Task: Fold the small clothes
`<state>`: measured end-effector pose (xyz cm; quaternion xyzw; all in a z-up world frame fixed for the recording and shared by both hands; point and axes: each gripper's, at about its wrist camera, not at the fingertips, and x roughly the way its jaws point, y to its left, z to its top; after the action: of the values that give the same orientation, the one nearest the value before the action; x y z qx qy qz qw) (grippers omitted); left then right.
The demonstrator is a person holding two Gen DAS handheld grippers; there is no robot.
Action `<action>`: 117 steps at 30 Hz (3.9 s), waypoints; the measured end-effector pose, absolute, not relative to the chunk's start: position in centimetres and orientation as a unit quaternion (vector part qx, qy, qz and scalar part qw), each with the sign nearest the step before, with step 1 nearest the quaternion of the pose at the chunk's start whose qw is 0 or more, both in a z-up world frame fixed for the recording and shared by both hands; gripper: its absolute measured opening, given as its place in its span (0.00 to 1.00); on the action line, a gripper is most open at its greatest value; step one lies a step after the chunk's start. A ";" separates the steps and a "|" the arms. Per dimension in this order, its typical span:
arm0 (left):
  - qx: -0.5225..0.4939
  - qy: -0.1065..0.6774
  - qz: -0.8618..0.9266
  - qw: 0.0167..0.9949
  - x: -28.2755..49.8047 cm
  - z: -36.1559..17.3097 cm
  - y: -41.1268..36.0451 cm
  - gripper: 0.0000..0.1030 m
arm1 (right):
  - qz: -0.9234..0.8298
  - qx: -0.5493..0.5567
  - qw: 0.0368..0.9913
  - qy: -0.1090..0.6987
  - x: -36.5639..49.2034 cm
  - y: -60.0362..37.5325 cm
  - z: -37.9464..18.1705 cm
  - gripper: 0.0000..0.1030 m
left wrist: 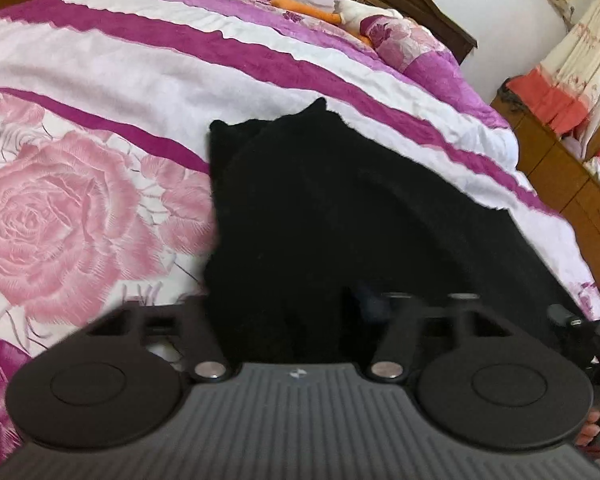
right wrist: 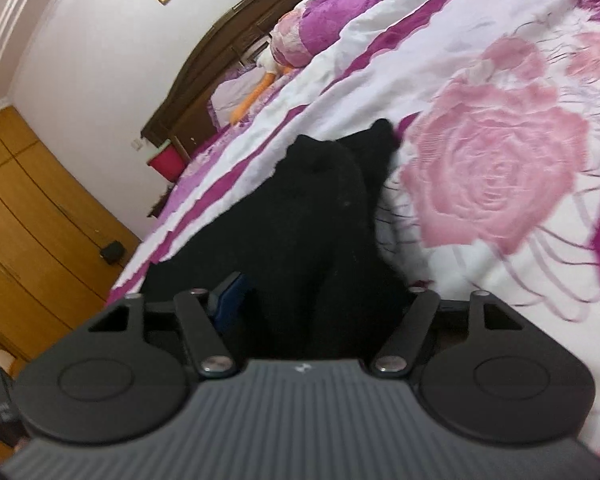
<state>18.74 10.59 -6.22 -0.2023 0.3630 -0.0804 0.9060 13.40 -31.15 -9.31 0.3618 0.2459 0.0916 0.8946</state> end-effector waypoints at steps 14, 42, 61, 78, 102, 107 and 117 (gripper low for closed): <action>-0.228 0.353 -0.156 0.894 9.6 1.8 9.3 0.21 | 0.167 0.369 0.867 0.291 7.9 -34.6 -2.2 0.19; -0.100 0.321 -0.093 0.937 1.6 2.0 5.3 0.31 | 0.062 0.117 0.959 0.251 -2.6 -34.1 0.0 0.37; -0.063 0.317 -0.052 0.945 8.9 -6.4 4.1 0.32 | 0.013 0.052 0.961 0.270 5.0 -32.4 -8.4 0.36; -0.087 0.362 -0.006 0.928 1.6 -1.1 4.6 0.56 | -0.010 0.237 0.944 0.231 -6.4 -36.6 -4.6 0.56; -0.076 0.393 0.001 0.916 -1.6 -2.6 4.0 0.65 | 0.011 0.409 0.887 0.216 -7.4 -33.8 -9.9 0.73; -0.073 0.397 0.004 0.915 -1.2 -2.9 3.9 0.67 | 0.005 0.420 0.887 0.192 -5.3 -33.6 -10.4 0.73; -0.064 0.397 0.012 0.916 -1.0 -2.6 3.4 0.68 | 0.014 0.409 0.896 0.171 -3.1 -34.0 -10.9 0.72</action>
<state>-0.99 3.40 -2.58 -0.0644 0.3966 0.0117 0.9157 -3.07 -34.02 -10.90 0.4095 0.1713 0.0142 0.8960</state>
